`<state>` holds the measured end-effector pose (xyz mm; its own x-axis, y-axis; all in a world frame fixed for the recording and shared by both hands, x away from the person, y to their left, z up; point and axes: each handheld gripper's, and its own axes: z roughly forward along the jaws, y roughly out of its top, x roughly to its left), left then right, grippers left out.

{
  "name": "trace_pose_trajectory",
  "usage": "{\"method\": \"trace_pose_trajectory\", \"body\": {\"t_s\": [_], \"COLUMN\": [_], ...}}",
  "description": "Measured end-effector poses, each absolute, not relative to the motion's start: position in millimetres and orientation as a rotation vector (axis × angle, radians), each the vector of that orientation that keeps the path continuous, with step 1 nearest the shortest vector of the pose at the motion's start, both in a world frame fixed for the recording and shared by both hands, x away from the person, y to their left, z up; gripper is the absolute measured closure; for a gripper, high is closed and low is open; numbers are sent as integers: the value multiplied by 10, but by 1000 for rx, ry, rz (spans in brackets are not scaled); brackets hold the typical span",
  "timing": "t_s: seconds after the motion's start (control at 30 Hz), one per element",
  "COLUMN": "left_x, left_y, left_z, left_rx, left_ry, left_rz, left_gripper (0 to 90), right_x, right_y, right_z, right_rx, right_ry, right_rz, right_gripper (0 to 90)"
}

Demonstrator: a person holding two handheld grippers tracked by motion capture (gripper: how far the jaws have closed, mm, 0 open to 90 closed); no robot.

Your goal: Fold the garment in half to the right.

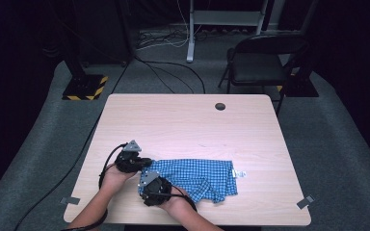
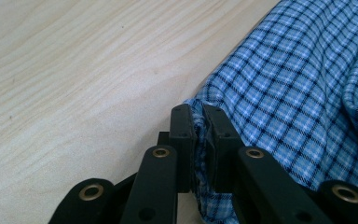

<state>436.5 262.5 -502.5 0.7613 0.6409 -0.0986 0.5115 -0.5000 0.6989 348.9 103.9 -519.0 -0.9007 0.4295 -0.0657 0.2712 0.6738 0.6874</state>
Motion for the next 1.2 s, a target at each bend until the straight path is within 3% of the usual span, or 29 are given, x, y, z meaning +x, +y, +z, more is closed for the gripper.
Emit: {"method": "trace_pose_trajectory", "body": {"t_s": [0.4,1.2], "left_x": [4351,4200], "left_y": [2610,2599], "left_z": [-5017,-4628], "left_rx": [2202,2099], "left_ry": [851,769], "left_rz": [241,269], "left_gripper": [827,829], "right_x": [3418,3380], "right_y": [1056,751], "right_z": [-5183,-4749], "right_rx": [499,603], "right_ry": [2585,2562], "right_rz": [970,1224], "right_gripper": [810,840]}}
